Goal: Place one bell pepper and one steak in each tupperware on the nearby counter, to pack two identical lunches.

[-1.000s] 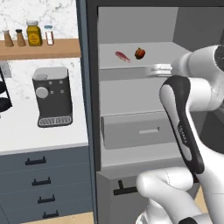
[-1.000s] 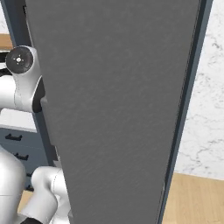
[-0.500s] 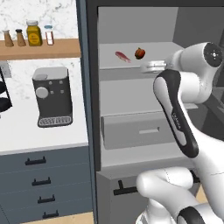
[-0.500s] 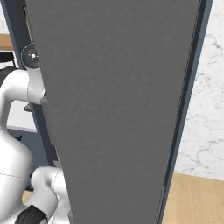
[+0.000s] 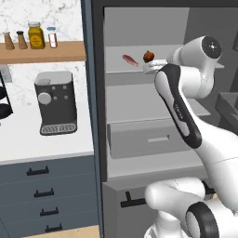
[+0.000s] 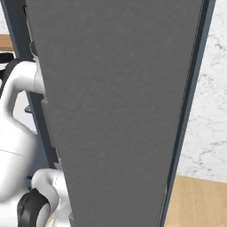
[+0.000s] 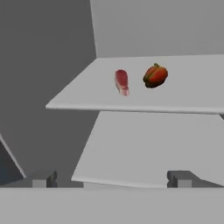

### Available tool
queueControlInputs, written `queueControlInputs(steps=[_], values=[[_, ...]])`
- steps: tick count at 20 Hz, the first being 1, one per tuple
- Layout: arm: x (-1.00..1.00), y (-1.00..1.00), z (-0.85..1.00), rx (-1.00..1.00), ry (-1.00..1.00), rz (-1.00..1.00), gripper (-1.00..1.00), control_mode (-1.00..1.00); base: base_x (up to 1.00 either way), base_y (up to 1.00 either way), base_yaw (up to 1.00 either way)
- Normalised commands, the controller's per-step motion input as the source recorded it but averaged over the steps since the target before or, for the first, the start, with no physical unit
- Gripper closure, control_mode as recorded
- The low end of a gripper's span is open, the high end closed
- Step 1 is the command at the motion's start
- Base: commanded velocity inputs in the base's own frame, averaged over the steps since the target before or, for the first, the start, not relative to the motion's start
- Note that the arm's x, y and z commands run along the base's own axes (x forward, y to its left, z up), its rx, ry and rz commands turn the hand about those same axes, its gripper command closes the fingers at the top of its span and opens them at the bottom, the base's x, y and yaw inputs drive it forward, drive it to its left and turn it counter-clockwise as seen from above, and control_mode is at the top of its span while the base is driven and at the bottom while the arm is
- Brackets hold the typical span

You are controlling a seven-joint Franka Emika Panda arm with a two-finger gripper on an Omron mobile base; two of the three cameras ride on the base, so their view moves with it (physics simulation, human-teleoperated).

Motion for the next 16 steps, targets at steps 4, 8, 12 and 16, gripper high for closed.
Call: queueControlInputs(steps=[4,8,12,16], values=[[0.52,0.08,0.00,-0.03,0.02,0.00,-1.00,-1.00,0.00,0.00,0.00],[0.52,0.00,0.00,0.00,0.00,0.00,-1.00,-1.00,0.00,0.00,0.00],[0.50,0.00,-0.01,0.00,0.00,0.00,-1.00,-1.00,0.00,0.00,0.00],[0.40,0.00,-0.08,0.00,0.01,0.00,-1.00,-1.00,0.00,0.00,0.00]])
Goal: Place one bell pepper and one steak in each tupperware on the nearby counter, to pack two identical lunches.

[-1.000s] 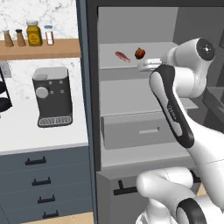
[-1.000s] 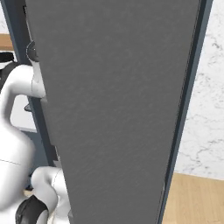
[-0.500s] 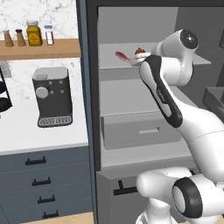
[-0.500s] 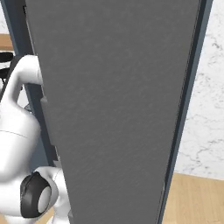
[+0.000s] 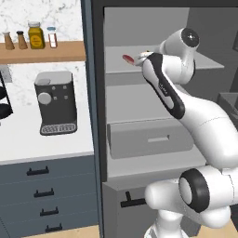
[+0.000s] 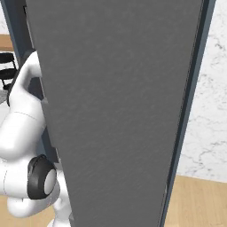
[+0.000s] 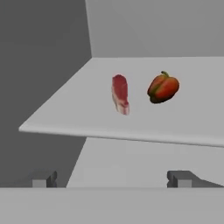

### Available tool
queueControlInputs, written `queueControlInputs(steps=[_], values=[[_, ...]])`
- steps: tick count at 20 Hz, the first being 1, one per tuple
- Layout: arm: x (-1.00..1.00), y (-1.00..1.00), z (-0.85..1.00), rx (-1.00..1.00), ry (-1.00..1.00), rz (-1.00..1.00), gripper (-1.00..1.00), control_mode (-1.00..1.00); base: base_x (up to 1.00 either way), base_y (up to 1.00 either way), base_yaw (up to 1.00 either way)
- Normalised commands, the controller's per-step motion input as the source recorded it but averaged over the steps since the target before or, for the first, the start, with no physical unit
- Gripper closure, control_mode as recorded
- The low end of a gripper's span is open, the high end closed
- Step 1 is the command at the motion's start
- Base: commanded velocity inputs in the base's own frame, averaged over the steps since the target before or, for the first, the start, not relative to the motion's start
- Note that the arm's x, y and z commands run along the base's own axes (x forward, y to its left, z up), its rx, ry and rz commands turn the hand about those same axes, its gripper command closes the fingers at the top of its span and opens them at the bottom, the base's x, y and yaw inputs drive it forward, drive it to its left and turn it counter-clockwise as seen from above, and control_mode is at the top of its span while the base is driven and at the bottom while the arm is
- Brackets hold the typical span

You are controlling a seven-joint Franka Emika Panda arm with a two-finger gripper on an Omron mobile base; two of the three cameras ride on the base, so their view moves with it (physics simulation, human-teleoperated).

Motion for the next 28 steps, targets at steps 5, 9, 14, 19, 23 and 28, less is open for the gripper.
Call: queueControlInputs(steps=[5,9,14,19,23,28], values=[[0.25,0.00,-0.21,-0.02,0.03,0.00,-1.00,-1.00,0.00,0.00,0.00],[0.30,0.06,-0.18,-0.01,0.00,0.00,-1.00,-1.00,0.00,0.00,0.00],[0.42,0.09,-0.08,0.00,0.05,0.00,-1.00,-1.00,0.00,0.00,0.00],[0.45,0.02,-0.01,0.00,0.07,0.00,-1.00,-1.00,0.00,0.00,0.00],[0.50,0.00,0.00,0.00,0.05,0.00,-1.00,-1.00,0.00,0.00,0.00],[0.46,0.00,-0.10,0.00,0.01,0.00,-1.00,-1.00,0.00,0.00,0.00]])
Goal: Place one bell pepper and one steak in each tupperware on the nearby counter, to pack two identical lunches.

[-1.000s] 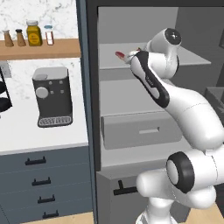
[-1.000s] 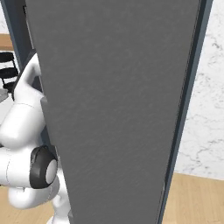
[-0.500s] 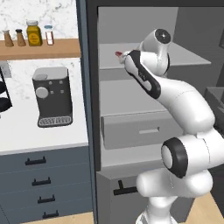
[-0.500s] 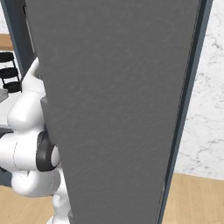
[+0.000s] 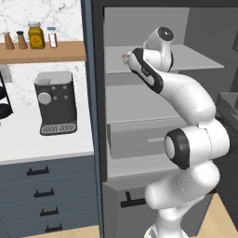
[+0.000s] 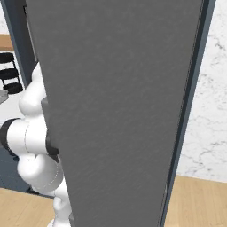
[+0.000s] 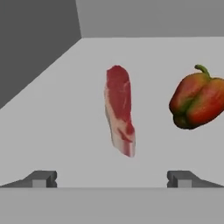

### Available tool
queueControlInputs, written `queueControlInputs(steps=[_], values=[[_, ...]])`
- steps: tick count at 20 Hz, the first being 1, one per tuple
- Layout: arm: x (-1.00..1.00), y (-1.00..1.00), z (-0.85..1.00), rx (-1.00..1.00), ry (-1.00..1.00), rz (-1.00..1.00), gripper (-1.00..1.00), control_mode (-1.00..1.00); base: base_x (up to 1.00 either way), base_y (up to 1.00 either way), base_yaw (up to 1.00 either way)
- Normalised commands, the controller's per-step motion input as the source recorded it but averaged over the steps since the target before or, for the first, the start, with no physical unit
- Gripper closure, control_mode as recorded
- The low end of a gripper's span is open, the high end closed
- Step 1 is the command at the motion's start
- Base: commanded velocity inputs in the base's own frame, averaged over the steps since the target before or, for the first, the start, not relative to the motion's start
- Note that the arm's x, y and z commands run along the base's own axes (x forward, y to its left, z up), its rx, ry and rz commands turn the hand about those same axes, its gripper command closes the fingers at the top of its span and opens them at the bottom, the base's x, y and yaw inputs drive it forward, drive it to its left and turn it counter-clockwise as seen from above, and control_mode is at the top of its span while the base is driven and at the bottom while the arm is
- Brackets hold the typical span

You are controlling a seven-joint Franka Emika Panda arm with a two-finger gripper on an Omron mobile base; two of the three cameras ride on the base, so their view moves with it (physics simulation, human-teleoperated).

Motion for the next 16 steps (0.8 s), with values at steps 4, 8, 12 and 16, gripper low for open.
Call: queueControlInputs(steps=[4,8,12,16], values=[[0.41,0.00,-0.18,0.00,0.00,0.00,-1.00,-1.00,0.00,0.00,0.00],[0.39,0.00,-0.21,0.00,0.00,0.00,-1.00,-1.00,0.00,0.00,0.00],[0.42,0.00,-0.14,0.00,0.00,0.00,-1.00,-1.00,0.00,0.00,0.00],[0.42,0.00,-0.10,0.00,0.01,0.00,-1.00,-1.00,0.00,0.00,0.00]])
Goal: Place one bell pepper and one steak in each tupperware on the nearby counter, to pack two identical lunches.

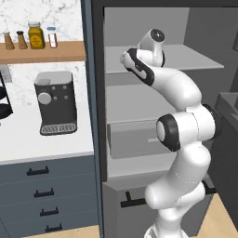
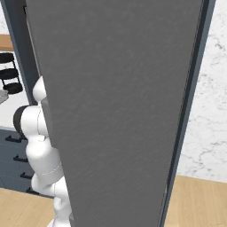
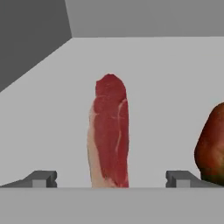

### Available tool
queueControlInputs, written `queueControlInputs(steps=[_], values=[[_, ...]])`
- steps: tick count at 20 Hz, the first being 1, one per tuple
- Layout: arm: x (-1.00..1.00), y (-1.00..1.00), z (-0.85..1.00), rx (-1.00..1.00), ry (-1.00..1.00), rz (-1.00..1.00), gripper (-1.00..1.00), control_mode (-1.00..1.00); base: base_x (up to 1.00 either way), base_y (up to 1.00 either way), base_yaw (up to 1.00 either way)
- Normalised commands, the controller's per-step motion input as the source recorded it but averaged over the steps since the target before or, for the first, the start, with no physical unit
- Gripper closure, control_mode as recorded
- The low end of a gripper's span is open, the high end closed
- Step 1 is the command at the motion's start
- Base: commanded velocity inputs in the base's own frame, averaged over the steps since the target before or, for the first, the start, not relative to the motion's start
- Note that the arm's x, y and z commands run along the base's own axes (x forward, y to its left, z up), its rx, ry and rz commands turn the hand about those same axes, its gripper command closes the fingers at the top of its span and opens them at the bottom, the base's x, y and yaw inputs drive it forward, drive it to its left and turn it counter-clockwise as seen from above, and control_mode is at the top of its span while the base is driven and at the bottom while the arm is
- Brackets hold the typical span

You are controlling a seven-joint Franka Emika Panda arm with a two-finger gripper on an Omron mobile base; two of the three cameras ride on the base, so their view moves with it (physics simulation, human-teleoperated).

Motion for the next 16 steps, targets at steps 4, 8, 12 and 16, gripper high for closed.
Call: queueControlInputs(steps=[4,8,12,16], values=[[0.37,0.03,-0.15,0.00,0.01,0.00,1.00,-1.00,0.00,0.00,0.00],[0.13,0.04,-0.26,-0.02,0.01,0.00,1.00,-1.00,0.00,0.00,0.00],[0.00,0.00,-0.32,-0.02,0.02,0.00,1.00,-1.00,0.00,0.00,0.00],[0.00,0.00,-0.33,-0.02,0.03,0.00,1.00,-1.00,0.00,0.00,0.00]])
